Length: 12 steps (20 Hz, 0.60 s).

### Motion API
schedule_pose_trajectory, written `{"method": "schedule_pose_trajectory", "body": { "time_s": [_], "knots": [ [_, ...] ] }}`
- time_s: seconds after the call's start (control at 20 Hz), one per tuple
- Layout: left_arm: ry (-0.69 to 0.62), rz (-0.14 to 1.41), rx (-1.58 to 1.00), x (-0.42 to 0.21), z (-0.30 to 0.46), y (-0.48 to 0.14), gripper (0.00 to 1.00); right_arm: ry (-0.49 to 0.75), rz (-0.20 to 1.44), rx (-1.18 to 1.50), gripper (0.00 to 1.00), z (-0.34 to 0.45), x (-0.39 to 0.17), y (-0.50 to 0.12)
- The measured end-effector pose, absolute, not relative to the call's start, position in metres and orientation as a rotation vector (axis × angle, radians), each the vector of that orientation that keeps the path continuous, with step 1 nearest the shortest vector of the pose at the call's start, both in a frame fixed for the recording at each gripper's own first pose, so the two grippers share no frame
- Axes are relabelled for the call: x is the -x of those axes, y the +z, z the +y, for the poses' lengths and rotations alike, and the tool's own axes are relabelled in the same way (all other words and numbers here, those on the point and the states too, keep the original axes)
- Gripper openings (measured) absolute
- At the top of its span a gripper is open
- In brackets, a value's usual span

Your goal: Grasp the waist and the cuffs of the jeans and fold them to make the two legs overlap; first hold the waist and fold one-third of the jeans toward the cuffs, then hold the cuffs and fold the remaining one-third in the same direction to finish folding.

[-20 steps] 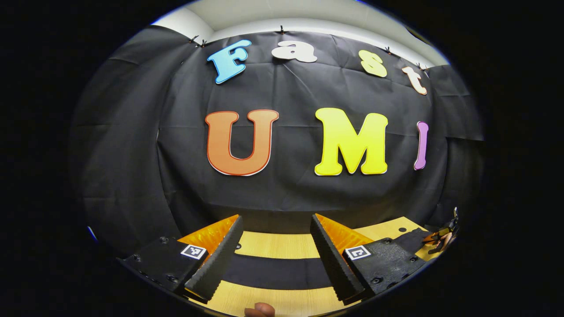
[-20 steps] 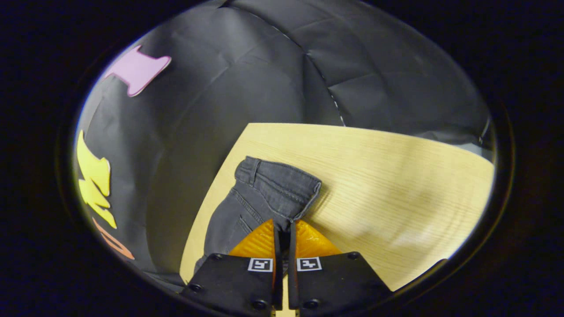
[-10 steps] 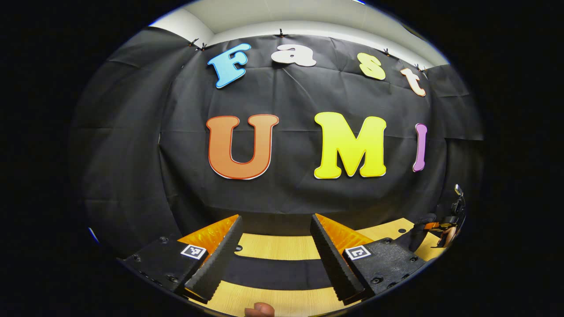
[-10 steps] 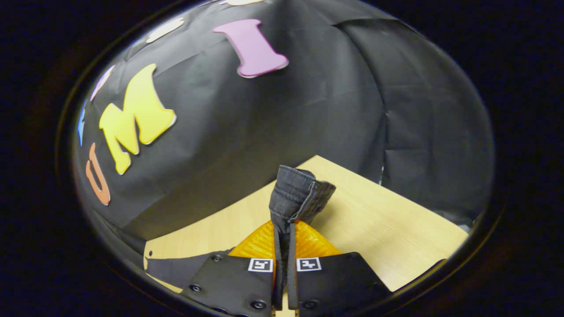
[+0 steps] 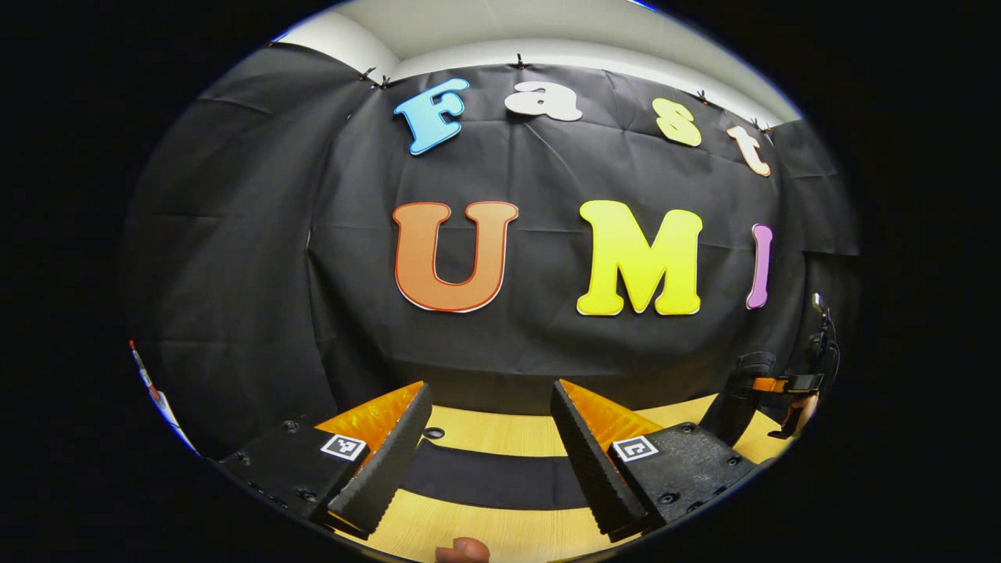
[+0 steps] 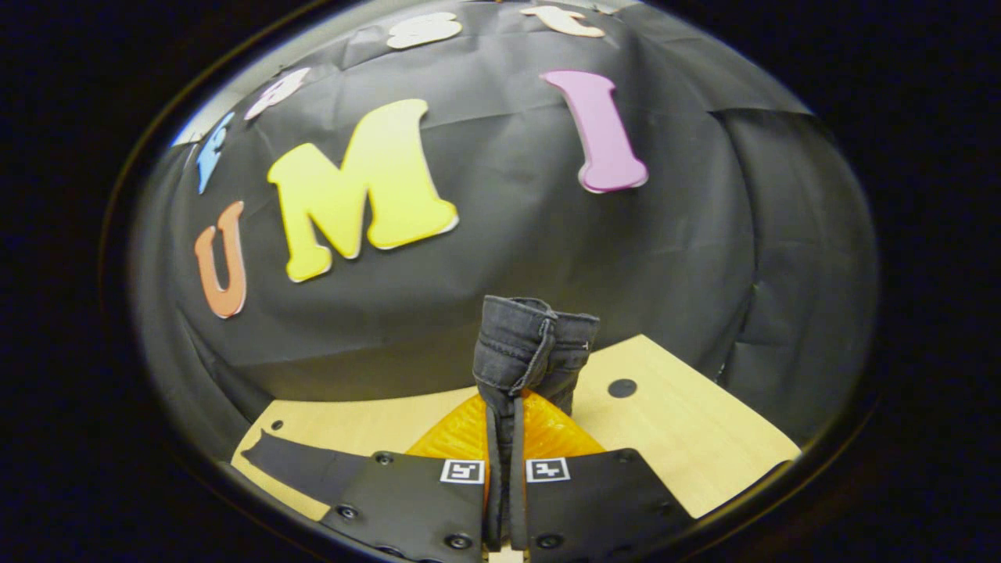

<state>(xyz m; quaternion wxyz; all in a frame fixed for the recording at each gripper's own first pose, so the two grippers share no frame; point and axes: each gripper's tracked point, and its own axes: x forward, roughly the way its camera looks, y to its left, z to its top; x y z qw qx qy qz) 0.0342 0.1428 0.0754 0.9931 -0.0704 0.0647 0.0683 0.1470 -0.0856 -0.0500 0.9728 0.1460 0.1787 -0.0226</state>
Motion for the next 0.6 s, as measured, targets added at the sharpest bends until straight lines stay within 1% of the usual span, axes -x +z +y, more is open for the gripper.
{"method": "schedule_pose_trajectory", "body": {
  "time_s": [0.05, 0.25, 0.3, 0.35, 0.4, 0.55, 0.6],
  "knots": [
    [0.138, 0.131, 0.145, -0.034, 0.143, 0.075, 0.99, -0.019, 0.357, -0.281, 0.05, -0.069, -0.147, -0.048],
    [0.151, 0.144, 0.140, -0.029, 0.146, 0.071, 0.98, 0.087, 0.353, -0.215, 0.05, 0.001, -0.144, -0.052],
    [0.155, 0.146, 0.138, -0.027, 0.149, 0.070, 0.99, 0.113, 0.358, -0.210, 0.01, 0.018, -0.142, -0.055],
    [0.159, 0.147, 0.140, -0.023, 0.152, 0.068, 0.98, 0.132, 0.362, -0.199, 0.05, 0.033, -0.142, -0.061],
    [0.163, 0.147, 0.141, -0.019, 0.155, 0.067, 0.98, 0.150, 0.366, -0.188, 0.01, 0.047, -0.141, -0.067],
    [0.182, 0.149, 0.137, -0.014, 0.164, 0.067, 0.99, 0.201, 0.401, -0.183, 0.01, 0.089, -0.141, -0.087],
    [0.190, 0.149, 0.136, -0.010, 0.168, 0.068, 0.98, 0.218, 0.419, -0.181, 0.05, 0.103, -0.140, -0.096]
  ]
}}
